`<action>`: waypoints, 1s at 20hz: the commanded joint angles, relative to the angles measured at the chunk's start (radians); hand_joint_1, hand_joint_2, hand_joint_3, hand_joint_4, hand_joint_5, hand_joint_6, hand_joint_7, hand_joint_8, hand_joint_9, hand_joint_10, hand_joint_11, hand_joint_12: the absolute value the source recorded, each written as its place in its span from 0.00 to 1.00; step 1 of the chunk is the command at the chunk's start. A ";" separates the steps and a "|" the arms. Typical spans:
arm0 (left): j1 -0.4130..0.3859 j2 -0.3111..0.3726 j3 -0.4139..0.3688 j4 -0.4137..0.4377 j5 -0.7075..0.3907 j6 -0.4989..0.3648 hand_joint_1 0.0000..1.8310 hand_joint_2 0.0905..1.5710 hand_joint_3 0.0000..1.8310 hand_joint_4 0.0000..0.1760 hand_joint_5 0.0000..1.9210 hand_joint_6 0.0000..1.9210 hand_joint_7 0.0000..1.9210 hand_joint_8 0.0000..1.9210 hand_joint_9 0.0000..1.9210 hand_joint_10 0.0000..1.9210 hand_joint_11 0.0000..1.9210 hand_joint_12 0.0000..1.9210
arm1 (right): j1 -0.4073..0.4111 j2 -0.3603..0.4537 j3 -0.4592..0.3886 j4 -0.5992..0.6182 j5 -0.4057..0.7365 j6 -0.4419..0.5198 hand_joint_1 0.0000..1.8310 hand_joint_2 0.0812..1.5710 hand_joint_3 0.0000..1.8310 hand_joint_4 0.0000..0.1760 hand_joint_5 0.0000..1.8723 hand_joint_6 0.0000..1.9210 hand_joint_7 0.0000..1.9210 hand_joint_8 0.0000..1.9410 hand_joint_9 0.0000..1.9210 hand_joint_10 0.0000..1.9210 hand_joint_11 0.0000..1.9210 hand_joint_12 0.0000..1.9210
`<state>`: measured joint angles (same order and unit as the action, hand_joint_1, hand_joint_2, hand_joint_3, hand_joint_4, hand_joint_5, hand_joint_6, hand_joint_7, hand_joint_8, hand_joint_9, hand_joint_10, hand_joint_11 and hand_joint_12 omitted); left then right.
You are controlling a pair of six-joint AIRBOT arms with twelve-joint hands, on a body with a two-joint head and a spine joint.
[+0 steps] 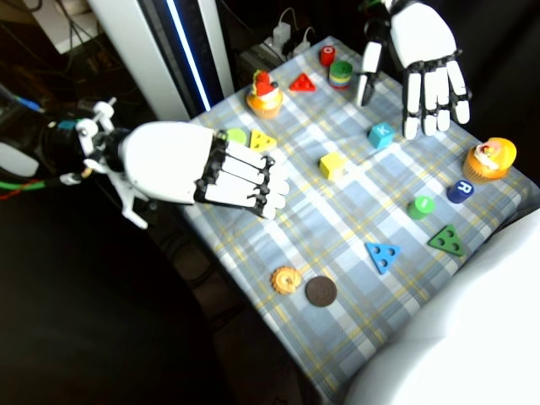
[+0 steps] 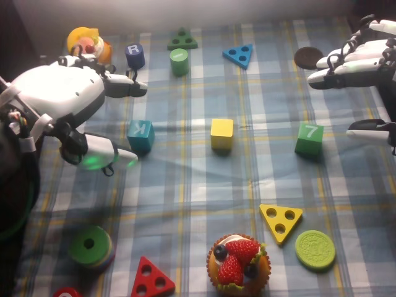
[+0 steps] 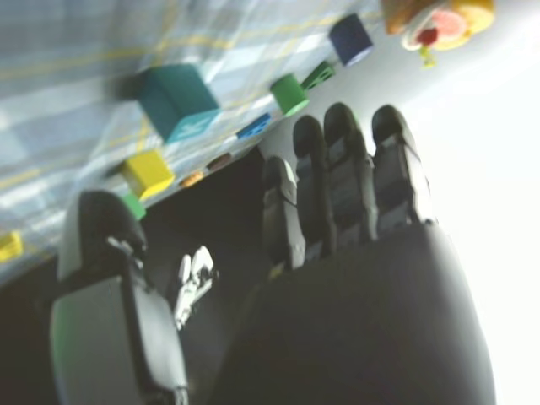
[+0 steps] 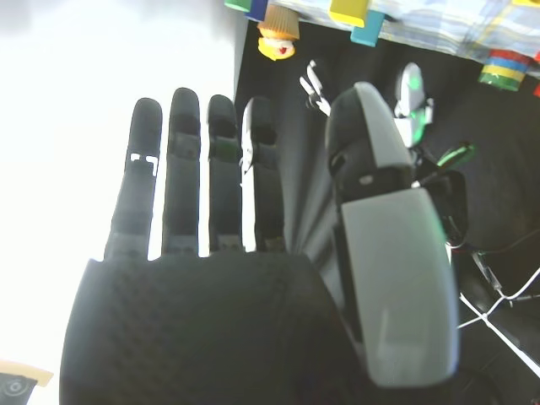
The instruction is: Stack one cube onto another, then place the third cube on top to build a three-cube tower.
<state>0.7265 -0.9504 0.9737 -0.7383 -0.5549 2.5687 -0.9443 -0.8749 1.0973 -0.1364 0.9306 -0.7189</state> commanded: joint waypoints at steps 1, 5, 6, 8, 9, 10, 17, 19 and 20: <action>-0.017 -0.006 0.009 0.024 -0.063 0.013 0.46 0.58 0.00 1.00 0.26 0.01 0.24 0.00 0.17 0.00 0.03 0.07 | 0.017 0.001 0.003 0.023 0.118 0.004 0.45 0.75 0.00 0.00 0.29 0.00 0.28 0.00 0.26 0.00 0.03 0.53; -0.035 -0.039 0.042 -0.012 -0.018 0.082 0.48 0.60 0.00 0.92 0.33 0.01 0.24 0.00 0.17 0.00 0.03 0.06 | 0.017 0.001 0.004 0.021 0.118 0.004 0.44 0.76 0.00 0.00 0.29 0.00 0.28 0.00 0.26 0.00 0.02 0.53; -0.039 -0.046 0.052 -0.017 -0.007 0.086 0.48 0.60 0.00 0.93 0.34 0.01 0.24 0.00 0.17 0.00 0.03 0.06 | 0.017 0.001 0.004 0.020 0.118 0.004 0.45 0.76 0.00 0.00 0.29 0.00 0.28 0.00 0.26 0.00 0.02 0.53; -0.049 -0.060 0.067 -0.042 0.010 0.129 0.49 0.61 0.00 0.99 0.34 0.01 0.25 0.00 0.18 0.00 0.03 0.06 | 0.017 0.000 0.005 0.019 0.118 0.004 0.44 0.76 0.00 0.00 0.30 0.00 0.29 0.00 0.26 0.00 0.04 0.50; -0.052 -0.064 0.074 -0.048 0.018 0.133 0.49 0.60 0.00 1.00 0.35 0.01 0.26 0.01 0.20 0.01 0.04 0.07 | 0.017 0.000 0.005 0.019 0.118 0.004 0.44 0.76 0.00 0.00 0.30 0.00 0.29 0.00 0.26 0.00 0.04 0.50; -0.056 -0.069 0.082 -0.054 0.026 0.133 0.49 0.60 0.00 0.99 0.37 0.01 0.28 0.01 0.22 0.01 0.05 0.08 | 0.017 0.000 0.005 0.018 0.118 0.004 0.45 0.76 0.00 0.00 0.30 0.00 0.29 0.00 0.26 0.00 0.03 0.51; -0.069 -0.088 0.109 -0.085 0.038 0.153 0.54 0.67 0.00 0.95 0.50 0.40 0.31 0.00 0.22 0.00 0.04 0.11 | 0.017 -0.004 0.008 0.017 0.118 0.004 0.45 0.77 0.00 0.00 0.30 0.00 0.30 0.00 0.28 0.00 0.06 0.50; -0.072 -0.093 0.114 -0.087 0.042 0.153 0.54 0.70 0.00 1.00 0.48 0.54 0.32 0.00 0.22 0.00 0.04 0.13 | 0.017 -0.005 0.009 0.016 0.118 0.004 0.44 0.77 0.00 0.00 0.30 0.00 0.30 0.00 0.28 0.00 0.06 0.49; -0.074 -0.094 0.117 -0.089 0.047 0.153 0.54 0.70 0.00 1.00 0.48 0.55 0.31 0.00 0.21 0.00 0.03 0.13 | 0.017 -0.005 0.010 0.016 0.118 0.004 0.44 0.78 0.00 0.00 0.30 0.00 0.30 0.00 0.27 0.00 0.06 0.49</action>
<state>0.6636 -1.0397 1.0878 -0.8501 -0.4377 2.7193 -0.9443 -0.8783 1.1019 -0.1459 0.9302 -0.7185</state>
